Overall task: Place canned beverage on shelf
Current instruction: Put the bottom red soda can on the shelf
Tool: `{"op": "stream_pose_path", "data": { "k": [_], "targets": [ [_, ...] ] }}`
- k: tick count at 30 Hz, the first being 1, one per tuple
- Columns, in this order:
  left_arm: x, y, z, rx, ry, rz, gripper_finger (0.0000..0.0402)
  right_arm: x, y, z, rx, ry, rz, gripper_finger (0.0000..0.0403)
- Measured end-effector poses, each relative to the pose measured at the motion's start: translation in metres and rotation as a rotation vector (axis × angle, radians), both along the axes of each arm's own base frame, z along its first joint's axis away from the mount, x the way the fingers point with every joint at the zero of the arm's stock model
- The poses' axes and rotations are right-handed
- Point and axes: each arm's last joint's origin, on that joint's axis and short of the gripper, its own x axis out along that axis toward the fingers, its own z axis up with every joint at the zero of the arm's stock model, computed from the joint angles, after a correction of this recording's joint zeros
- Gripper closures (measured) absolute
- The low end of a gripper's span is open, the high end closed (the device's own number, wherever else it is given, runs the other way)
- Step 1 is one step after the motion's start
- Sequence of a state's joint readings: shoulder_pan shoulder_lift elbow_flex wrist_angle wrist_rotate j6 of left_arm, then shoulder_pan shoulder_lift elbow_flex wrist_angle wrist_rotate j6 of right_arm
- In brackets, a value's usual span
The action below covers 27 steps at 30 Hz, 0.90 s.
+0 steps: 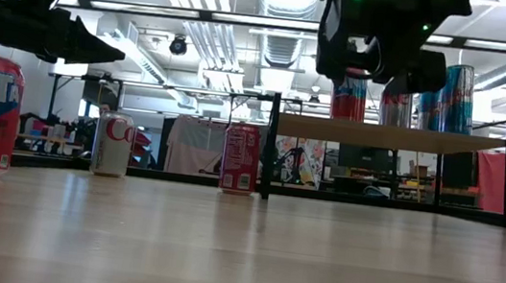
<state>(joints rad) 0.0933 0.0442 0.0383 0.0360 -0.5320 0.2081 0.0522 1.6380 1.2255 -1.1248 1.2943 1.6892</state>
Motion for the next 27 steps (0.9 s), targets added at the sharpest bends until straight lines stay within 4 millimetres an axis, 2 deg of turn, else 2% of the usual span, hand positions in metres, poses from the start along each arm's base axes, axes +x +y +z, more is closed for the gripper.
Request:
{"op": "stream_pose_path", "data": {
  "k": [5,15,27],
  "targets": [
    [0.000,0.000,0.000,0.000,0.000,0.000,0.0003,0.001,-0.002,-0.005,0.000,-0.027,-0.021,0.0003],
    [0.000,0.000,0.000,0.000,0.000,0.000,0.0003,0.008,-0.021,-0.026,-0.014,-0.053,-0.105,0.0003],
    [0.000,0.000,0.000,0.000,0.000,0.001,0.0003,0.008,-0.034,-0.028,-0.079,0.002,-0.124,0.0003]
  ]
}}
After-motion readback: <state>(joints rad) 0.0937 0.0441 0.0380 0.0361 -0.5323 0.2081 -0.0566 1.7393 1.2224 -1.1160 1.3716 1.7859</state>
